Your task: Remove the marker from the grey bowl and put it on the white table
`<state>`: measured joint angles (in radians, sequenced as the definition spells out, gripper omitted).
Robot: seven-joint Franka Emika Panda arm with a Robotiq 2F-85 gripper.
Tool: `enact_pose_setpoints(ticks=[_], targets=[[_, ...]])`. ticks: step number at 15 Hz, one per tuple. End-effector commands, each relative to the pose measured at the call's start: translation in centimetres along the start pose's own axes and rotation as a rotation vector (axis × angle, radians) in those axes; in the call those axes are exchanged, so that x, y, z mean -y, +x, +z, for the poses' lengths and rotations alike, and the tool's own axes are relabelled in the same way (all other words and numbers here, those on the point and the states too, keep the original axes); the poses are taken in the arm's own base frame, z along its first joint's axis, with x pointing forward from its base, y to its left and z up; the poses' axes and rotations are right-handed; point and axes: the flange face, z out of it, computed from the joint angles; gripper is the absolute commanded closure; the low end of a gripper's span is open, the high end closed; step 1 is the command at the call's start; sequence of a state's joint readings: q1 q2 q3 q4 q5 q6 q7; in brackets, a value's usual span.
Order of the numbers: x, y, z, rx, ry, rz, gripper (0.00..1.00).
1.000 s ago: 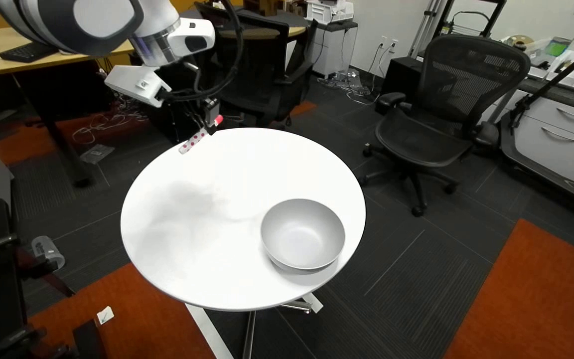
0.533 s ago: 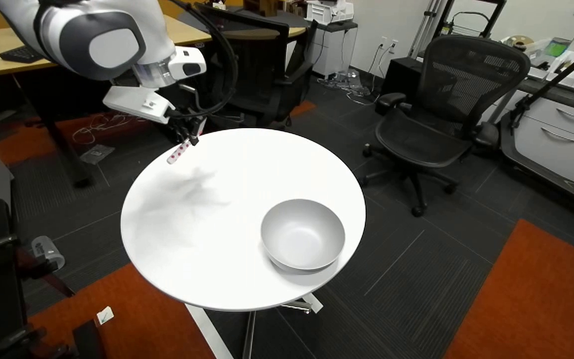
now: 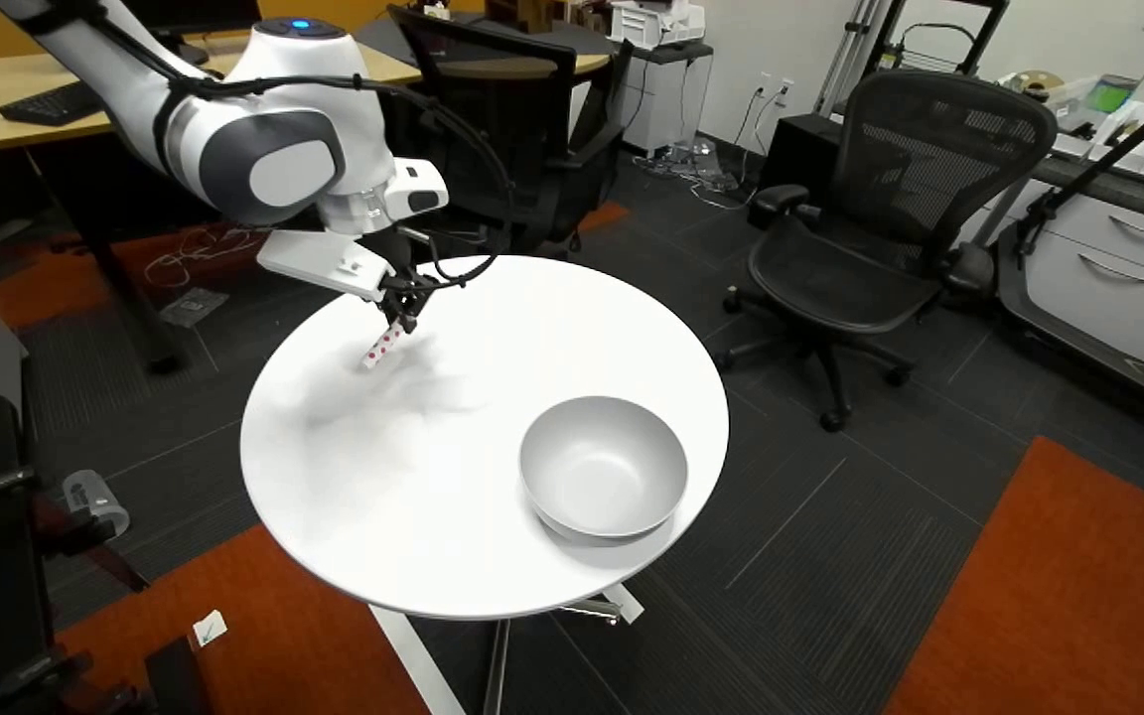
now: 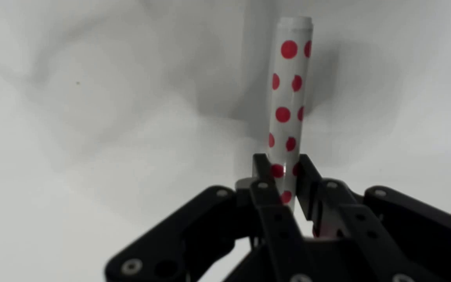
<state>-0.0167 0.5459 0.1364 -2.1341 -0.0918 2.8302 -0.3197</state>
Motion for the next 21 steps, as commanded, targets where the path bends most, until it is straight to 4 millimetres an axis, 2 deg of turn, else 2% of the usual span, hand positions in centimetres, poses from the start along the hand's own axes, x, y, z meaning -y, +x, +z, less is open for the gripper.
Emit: enact_pose_setpoints(ticks=[1, 2, 3, 5, 10, 13, 16, 19, 20, 21], targets=[[-0.7, 0.7, 0.8, -0.018, 0.013, -0.024, 0.95], [-0.8, 0.9, 0.7, -0.021, 0.013, -0.021, 0.55], [-0.9, 1.0, 0.5, -0.023, 0.008, -0.019, 0.53], [-1.0, 1.2, -1.1, -0.037, -0.014, -0.015, 0.41], [-1.0, 1.7, -8.0, -0.087, -0.063, -0.031, 0.01], [-0.8, 1.8, -11.8, -0.108, -0.079, -0.048, 0.0], [-0.8, 1.7, -14.2, -0.122, -0.092, -0.048, 0.0], [-1.1, 1.4, -15.2, -0.122, -0.096, -0.048, 0.0], [-1.0, 2.5, -14.1, -0.14, -0.104, -0.028, 0.0], [-1.0, 2.4, -14.3, -0.14, -0.106, -0.032, 0.0]])
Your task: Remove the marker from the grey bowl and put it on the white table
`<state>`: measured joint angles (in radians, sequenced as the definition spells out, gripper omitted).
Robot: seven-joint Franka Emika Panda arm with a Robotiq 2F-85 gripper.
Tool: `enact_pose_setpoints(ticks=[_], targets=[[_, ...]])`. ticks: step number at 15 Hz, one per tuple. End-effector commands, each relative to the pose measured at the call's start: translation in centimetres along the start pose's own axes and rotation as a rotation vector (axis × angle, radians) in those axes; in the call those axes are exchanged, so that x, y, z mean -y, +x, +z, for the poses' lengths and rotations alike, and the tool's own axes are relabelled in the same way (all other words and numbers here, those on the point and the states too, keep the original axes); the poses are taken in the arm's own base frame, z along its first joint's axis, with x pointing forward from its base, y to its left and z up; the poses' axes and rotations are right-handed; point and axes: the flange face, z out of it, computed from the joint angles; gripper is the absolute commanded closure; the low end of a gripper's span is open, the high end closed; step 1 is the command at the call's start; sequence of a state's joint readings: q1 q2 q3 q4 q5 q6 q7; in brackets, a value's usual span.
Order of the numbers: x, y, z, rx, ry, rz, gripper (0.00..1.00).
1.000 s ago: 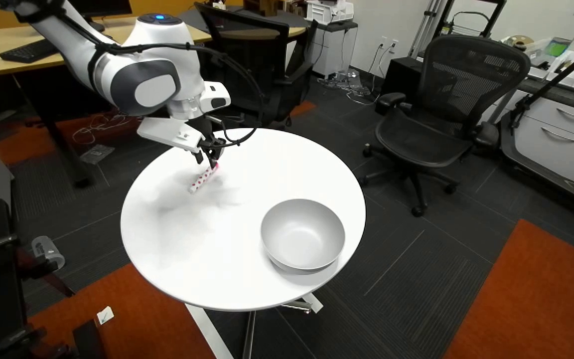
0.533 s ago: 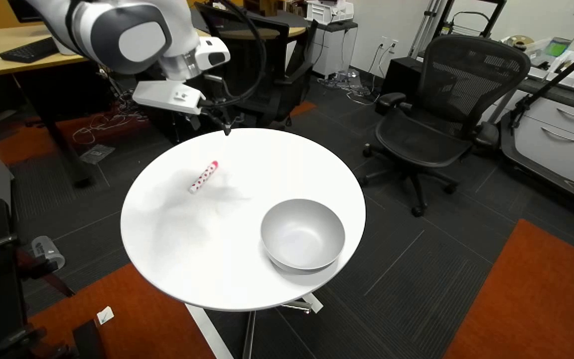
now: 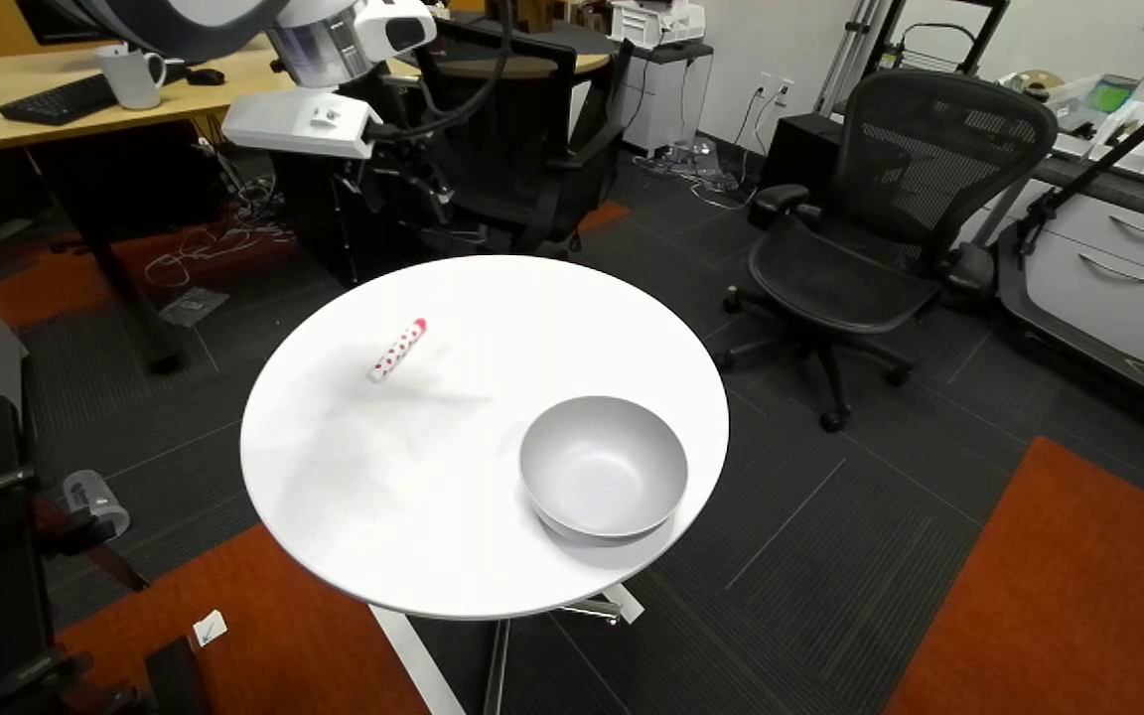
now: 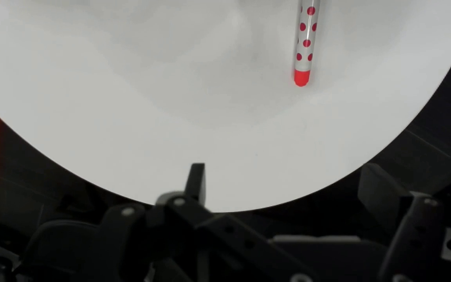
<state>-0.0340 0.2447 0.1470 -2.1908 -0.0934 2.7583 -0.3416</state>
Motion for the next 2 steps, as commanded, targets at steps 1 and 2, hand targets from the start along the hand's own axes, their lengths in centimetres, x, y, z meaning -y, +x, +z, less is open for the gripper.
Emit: enact_pose_setpoints(ticks=[1, 2], targets=[[0.03, -0.03, -0.04, 0.001, -0.001, -0.004, 0.0], [0.01, -0.1, -0.01, 0.002, -0.001, -0.004, 0.0]])
